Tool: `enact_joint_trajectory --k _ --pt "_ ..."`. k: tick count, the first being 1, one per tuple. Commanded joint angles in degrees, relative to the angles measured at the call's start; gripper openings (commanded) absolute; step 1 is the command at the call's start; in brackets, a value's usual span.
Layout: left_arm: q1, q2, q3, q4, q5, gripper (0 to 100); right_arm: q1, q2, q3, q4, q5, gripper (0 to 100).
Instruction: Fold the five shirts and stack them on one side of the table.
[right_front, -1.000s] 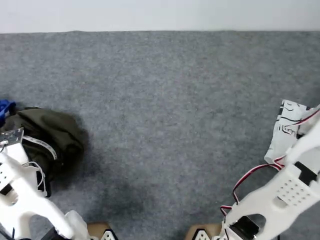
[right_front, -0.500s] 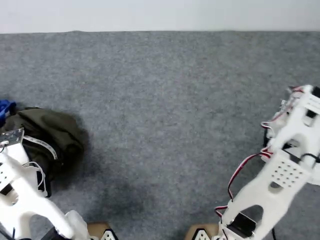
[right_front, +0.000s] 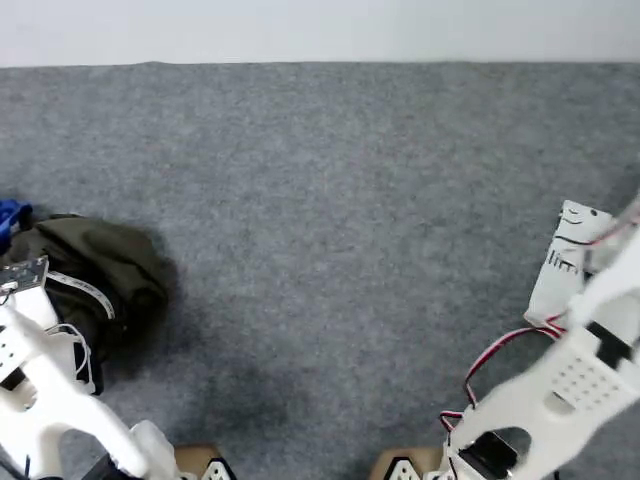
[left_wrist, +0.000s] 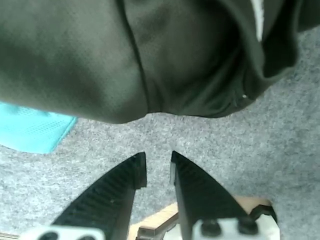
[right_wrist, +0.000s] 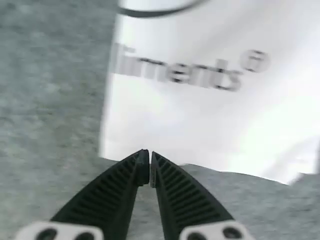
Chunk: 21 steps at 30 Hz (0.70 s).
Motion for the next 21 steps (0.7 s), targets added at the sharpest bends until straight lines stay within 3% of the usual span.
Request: enact_joint_trajectory --k 1,10,16,21 --pt "0.35 -1.14 -0.22 -1.05 0.26 9 5.93 -2.42 -0.44 -5.85 5.10 0.9" --pt "0.35 -1.14 -0.22 -1.05 0.26 9 15.69 9.54 -0.62 -13.14 11.78 0.9" --pt "0.35 -1.14 -0.22 -1.05 0.26 9 18.51 10.07 -0.88 -9.63 11.96 0.9" --pt "0.35 -1.23 -0.31 -1.05 0.26 9 16.22 1.63 -4.84 -1.19 11.96 0.9"
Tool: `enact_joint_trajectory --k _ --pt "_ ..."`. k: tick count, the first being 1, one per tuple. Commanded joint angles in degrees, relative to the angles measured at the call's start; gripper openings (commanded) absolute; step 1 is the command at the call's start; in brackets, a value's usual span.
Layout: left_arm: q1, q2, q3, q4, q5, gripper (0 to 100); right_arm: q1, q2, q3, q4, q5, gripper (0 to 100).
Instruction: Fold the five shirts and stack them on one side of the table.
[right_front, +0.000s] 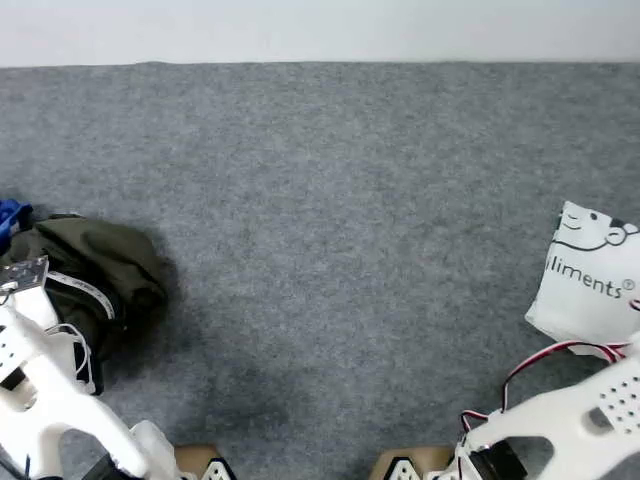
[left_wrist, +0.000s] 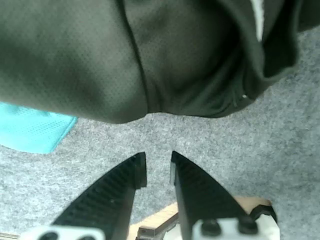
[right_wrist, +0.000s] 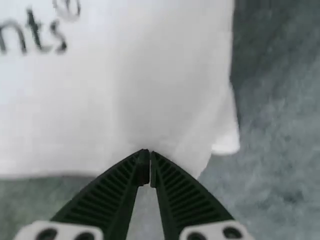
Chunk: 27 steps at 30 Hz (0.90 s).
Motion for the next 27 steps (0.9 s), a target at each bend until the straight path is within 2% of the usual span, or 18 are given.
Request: enact_joint_trajectory --k 1,7,13,18,23,27 --pt "0.35 -1.41 -0.48 -1.05 0.26 9 -2.24 -9.89 -4.57 5.14 0.62 0.9" --pt "0.26 -1.58 -3.30 -0.35 0.26 9 -7.78 -18.51 -4.66 10.07 0.26 0.9" --pt "0.35 -1.58 -13.49 3.34 0.26 9 -8.04 -23.60 -3.69 10.24 -1.32 0.9" --pt "0.62 -1.58 -23.43 7.03 0.09 10 -8.04 -29.93 3.16 10.24 -2.29 1.1" --pt "5.54 -1.41 -30.55 11.25 0.26 21 -9.01 -38.90 14.07 10.24 -2.37 1.1" --pt "11.60 -1.05 -31.16 9.05 0.26 25 -12.18 -47.25 24.79 10.15 -2.46 0.9"
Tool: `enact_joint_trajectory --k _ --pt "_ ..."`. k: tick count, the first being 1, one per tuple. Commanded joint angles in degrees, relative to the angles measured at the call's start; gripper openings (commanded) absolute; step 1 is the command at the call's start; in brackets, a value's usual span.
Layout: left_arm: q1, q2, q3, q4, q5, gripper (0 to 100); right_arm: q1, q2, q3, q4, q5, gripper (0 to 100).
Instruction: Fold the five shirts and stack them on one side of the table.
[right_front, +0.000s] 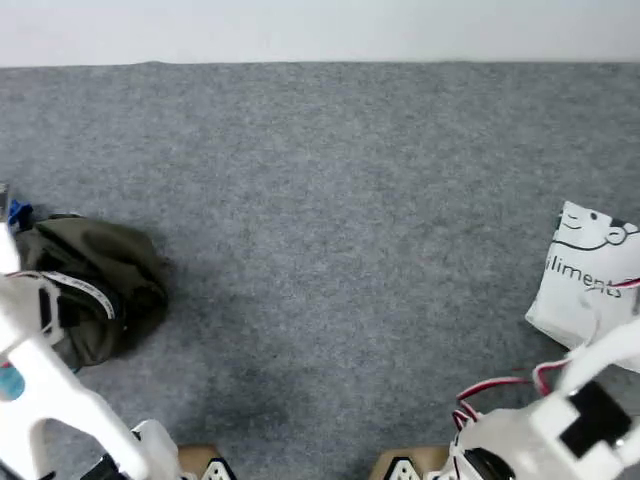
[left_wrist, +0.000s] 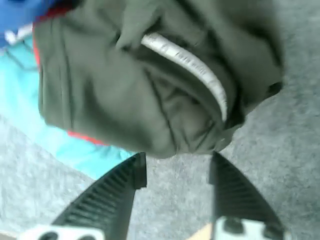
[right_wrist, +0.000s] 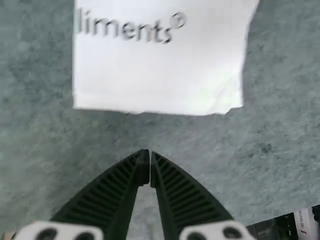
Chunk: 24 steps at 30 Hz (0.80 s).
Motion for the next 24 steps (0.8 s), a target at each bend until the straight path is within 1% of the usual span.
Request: enact_joint_trajectory --k 1,5,7,10,12,15,17,19,24 --pt "5.54 -1.05 -1.36 -2.81 0.35 25 -3.47 -9.98 8.09 2.33 -0.70 0.9" --pt "9.76 -0.97 4.09 -12.13 0.09 25 -9.27 -19.03 17.32 2.33 -0.70 0.9" --pt "12.40 -0.88 7.87 -16.44 -1.85 25 -12.09 -22.64 21.10 2.33 -0.79 0.9" --pt "16.18 -0.88 13.49 -21.01 -3.16 25 -14.90 -26.86 26.37 2.24 -0.88 0.9" --pt "17.49 -0.53 16.75 -23.30 -3.34 25 -15.78 -28.70 29.10 2.24 -0.88 0.9" --pt "17.58 3.08 18.86 -25.49 -3.43 25 -15.87 -30.64 32.26 2.24 -0.88 0.9" --pt "17.49 7.30 18.59 -25.58 -3.52 25 -15.87 -31.43 33.85 2.24 -0.88 0.9" --pt "17.49 11.52 17.54 -25.32 -5.19 24 -15.87 -31.87 34.99 2.24 -1.05 0.9" --pt "15.21 19.87 13.58 -25.41 -5.54 24 -15.87 -32.04 35.52 2.24 -7.12 0.9"
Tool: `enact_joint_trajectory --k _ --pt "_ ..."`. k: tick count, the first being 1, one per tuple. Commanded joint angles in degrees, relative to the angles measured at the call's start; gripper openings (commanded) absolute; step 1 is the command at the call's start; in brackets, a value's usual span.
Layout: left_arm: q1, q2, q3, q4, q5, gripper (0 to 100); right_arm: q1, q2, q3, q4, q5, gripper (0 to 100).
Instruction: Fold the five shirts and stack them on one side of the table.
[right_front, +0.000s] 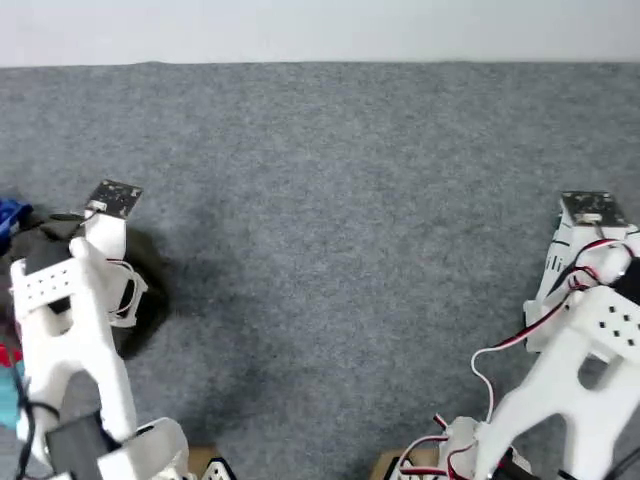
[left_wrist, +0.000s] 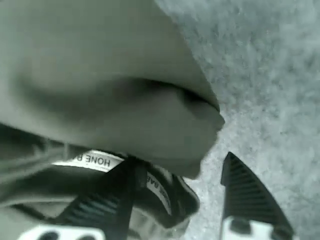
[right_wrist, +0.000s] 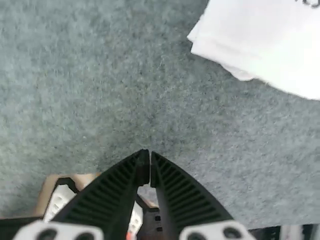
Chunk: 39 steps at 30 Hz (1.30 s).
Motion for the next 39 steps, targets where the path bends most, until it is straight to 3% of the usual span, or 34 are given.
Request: enact_joint_trajectory --k 1,4,8,13,19,24,30,39 --pt "-1.93 4.22 -4.62 -0.79 -0.53 24 -0.57 -1.89 -0.35 2.24 -3.87 0.9" --pt "-2.81 6.86 -7.25 -0.79 -0.79 18 -0.66 -1.89 -0.35 2.24 -4.48 0.9" --pt "-2.64 6.95 -11.38 -0.18 -0.79 1 -0.66 -1.89 -0.35 2.24 -4.57 0.9" --pt "-2.37 6.95 -23.69 9.58 0.00 0 -0.66 -1.89 -0.35 2.24 -4.57 0.9" --pt "1.41 6.95 -43.65 19.78 9.85 0 -0.66 -1.89 -0.35 2.24 -4.57 0.9" --pt "10.73 7.03 -57.54 21.98 16.97 0 -0.66 -1.89 -0.35 2.24 -4.57 0.9" --pt "26.55 7.47 -68.09 21.54 18.81 0 -0.66 -1.89 -0.35 2.33 -4.57 0.9" --pt "49.23 6.95 -69.67 12.22 18.81 0 -0.66 -1.89 -0.26 2.33 -8.18 0.9"
